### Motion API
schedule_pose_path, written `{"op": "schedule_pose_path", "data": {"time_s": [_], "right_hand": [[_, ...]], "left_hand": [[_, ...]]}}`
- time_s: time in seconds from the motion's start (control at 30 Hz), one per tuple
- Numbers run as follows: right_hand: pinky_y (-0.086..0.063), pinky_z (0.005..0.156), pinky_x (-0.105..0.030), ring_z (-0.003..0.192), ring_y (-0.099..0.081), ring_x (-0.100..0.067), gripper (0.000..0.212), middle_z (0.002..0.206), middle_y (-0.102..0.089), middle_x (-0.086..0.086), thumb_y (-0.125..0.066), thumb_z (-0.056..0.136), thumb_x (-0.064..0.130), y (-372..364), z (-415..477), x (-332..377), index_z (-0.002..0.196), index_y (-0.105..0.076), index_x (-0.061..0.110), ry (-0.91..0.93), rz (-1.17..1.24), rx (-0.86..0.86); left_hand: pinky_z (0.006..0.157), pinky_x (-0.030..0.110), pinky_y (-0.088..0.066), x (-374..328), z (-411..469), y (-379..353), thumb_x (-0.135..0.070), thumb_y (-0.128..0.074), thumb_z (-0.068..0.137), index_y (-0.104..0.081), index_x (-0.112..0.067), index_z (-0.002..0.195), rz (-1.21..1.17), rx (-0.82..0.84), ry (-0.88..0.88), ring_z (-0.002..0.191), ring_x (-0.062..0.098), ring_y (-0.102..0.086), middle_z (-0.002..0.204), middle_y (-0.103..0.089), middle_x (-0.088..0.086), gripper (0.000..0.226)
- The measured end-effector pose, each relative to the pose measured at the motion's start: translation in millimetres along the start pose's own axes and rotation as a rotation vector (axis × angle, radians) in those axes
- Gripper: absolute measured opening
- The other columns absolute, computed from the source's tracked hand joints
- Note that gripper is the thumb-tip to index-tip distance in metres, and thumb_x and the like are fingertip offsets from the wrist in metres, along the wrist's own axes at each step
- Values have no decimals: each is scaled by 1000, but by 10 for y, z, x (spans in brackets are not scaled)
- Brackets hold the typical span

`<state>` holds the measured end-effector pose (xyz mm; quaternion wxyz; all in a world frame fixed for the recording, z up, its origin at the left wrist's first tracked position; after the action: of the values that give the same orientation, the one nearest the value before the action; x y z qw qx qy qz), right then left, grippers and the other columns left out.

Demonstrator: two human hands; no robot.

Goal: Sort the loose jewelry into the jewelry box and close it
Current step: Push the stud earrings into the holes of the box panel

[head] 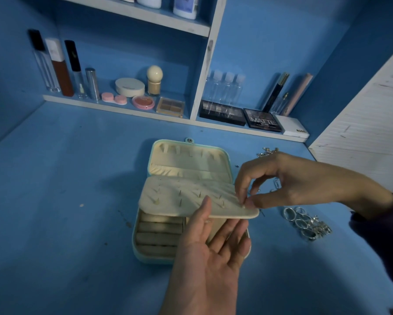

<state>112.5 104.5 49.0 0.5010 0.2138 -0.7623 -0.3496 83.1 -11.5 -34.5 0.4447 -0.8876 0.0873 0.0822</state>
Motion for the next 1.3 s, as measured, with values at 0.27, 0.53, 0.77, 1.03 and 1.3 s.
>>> {"op": "schedule_pose_path", "data": {"time_s": [0.27, 0.53, 0.77, 1.03, 1.3], "right_hand": [[-53, 78, -33, 88, -65, -15, 13, 89, -67, 8, -69, 82, 7, 4, -22, 59, 86, -69, 19, 43, -63, -25], [-50, 76, -26, 88, -62, -8, 14, 88, -64, 15, -68, 80, 13, -5, -19, 146, 84, -66, 27, 83, -169, -10], [-40, 74, -15, 88, -55, -10, 6, 87, -55, 12, -67, 76, 21, -47, 31, 158, 78, -65, 26, 101, -243, 2], [-50, 78, -25, 85, -63, -14, 14, 87, -66, 7, -59, 83, 11, 56, -111, 26, 92, -65, 20, 66, -41, -132], [-52, 79, -38, 88, -60, -22, 22, 91, -62, -11, -57, 77, -1, 224, -211, -197, 99, -52, 2, 84, 383, -394]], "left_hand": [[81, 33, -47, -14, 1, -7, -34, -66, 64, -69, -7, 104, -11, 15, -7, 98, 24, -67, 94, -73, 17, 48], [80, 33, -47, -18, 7, 3, -35, -66, 63, -71, -7, 101, -8, 38, -12, 98, 24, -67, 95, -73, 16, 48], [82, 32, -46, -24, 10, -1, -35, -65, 66, -70, -6, 103, -24, 37, -7, 98, 23, -66, 95, -73, 16, 47], [88, 32, -46, -64, 2, -41, -35, -67, 68, -68, -7, 108, -19, 14, -13, 99, 22, -66, 93, -74, 16, 49], [96, 37, -46, -238, 50, -272, -37, -72, 62, -56, -7, 117, -97, 68, -54, 101, 30, -67, 101, -70, 25, 65]]}}
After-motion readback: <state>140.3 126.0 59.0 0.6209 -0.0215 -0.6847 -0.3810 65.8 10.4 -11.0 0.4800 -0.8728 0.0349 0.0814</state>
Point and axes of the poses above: each hand's wrist, its own z-axis towards the middle knuckle, its own y-axis out of the back of the hand, x = y × z, the point moved 8 cm from there along z, towards the middle knuckle
